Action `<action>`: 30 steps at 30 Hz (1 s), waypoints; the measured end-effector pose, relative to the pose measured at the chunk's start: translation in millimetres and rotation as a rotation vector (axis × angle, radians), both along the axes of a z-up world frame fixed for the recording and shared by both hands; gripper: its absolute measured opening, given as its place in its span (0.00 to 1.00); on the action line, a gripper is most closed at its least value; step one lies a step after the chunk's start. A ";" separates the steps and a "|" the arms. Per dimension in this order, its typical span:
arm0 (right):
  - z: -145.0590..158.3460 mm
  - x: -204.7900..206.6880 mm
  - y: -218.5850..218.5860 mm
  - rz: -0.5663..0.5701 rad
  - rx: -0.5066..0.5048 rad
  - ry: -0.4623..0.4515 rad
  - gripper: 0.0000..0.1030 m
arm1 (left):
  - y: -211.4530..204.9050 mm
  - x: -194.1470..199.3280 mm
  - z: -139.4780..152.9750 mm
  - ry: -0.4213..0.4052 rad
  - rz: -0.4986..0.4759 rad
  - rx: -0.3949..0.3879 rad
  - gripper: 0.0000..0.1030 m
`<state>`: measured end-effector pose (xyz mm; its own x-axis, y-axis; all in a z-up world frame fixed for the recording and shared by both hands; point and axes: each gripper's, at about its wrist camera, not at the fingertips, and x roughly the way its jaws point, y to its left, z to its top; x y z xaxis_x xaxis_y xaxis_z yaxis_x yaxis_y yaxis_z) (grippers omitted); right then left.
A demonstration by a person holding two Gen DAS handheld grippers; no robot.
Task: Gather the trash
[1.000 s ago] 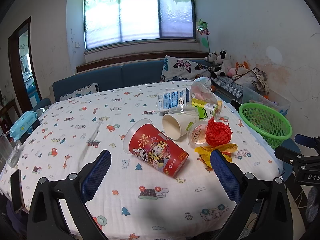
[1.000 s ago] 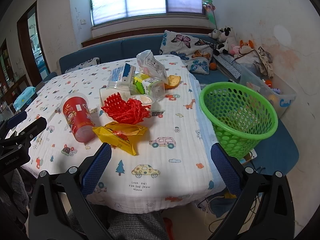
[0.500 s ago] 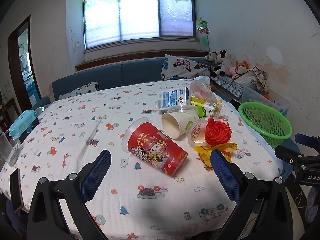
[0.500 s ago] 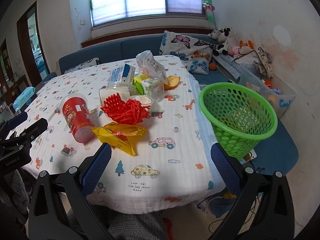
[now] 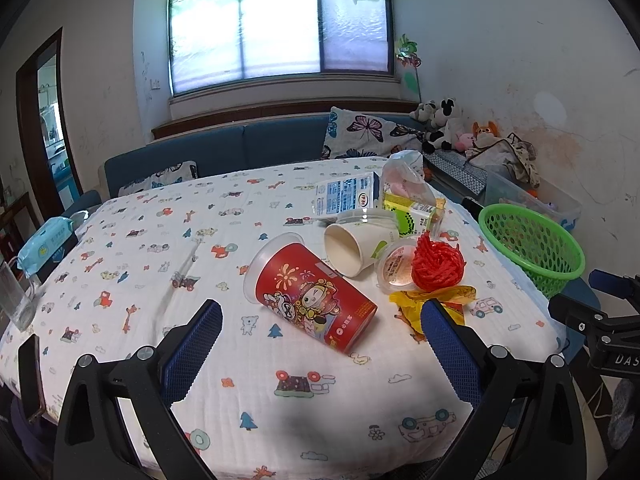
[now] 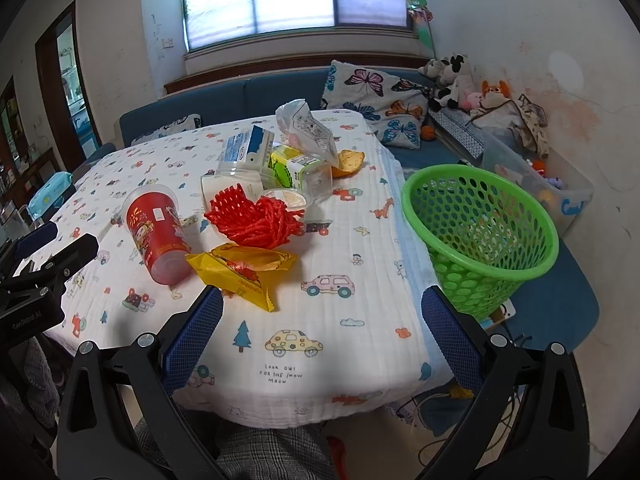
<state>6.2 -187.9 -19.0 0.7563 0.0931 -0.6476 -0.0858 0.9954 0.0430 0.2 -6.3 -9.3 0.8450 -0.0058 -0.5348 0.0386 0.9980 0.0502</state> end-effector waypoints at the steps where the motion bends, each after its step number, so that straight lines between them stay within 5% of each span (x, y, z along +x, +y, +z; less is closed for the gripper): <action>1: -0.2 0.3 0.2 0.000 0.000 0.001 0.96 | -0.8 -0.6 -0.6 0.000 0.001 0.000 0.94; 30: -12.7 24.0 12.7 0.077 0.021 0.037 0.93 | 19.2 18.5 -6.3 0.044 0.041 -0.028 0.94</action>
